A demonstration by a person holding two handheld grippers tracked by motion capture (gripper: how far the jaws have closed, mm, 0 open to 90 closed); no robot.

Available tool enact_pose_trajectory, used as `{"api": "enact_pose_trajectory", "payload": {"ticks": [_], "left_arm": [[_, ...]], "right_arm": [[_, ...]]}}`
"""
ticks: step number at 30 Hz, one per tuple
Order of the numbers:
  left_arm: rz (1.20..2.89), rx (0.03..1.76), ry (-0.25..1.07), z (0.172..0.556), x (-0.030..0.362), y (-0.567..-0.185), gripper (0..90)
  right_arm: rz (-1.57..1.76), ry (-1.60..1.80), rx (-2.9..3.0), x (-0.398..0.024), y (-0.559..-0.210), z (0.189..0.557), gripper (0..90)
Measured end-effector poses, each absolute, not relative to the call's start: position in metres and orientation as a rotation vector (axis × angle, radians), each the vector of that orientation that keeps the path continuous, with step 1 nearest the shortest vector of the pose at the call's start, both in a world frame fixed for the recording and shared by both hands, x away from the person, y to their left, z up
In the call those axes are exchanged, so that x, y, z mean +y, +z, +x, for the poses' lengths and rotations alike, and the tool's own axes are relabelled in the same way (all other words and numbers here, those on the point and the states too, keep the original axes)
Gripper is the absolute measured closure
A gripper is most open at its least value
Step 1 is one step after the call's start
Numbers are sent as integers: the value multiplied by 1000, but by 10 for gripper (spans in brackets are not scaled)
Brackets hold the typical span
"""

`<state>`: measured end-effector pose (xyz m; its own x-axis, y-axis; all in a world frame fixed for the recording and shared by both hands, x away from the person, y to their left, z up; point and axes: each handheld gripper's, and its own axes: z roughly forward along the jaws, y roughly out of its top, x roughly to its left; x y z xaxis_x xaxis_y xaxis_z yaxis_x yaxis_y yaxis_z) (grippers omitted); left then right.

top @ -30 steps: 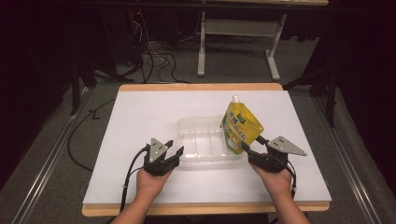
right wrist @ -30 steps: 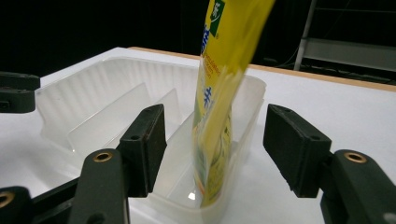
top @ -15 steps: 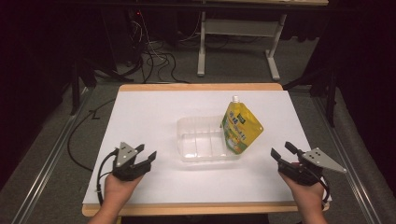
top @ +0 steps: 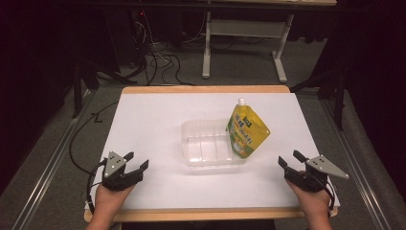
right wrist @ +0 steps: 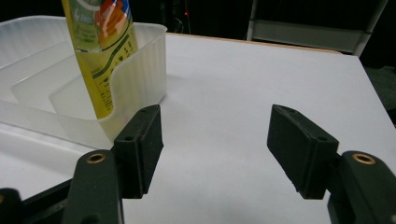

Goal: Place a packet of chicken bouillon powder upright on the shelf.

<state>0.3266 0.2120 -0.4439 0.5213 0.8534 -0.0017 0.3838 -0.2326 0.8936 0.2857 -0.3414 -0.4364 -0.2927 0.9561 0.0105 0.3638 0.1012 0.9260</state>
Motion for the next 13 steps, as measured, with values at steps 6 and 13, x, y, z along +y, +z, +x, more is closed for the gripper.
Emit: {"api": "enact_pose_trajectory", "payload": {"ticks": [6, 13], "left_arm": [[1818, 1049, 620, 327, 217, -444, 355], [1823, 1047, 628, 327, 216, -444, 357]], "right_arm": [[1306, 1175, 1749, -342, -440, 286, 370], [1320, 1179, 1736, -346, -441, 287, 375]]}}
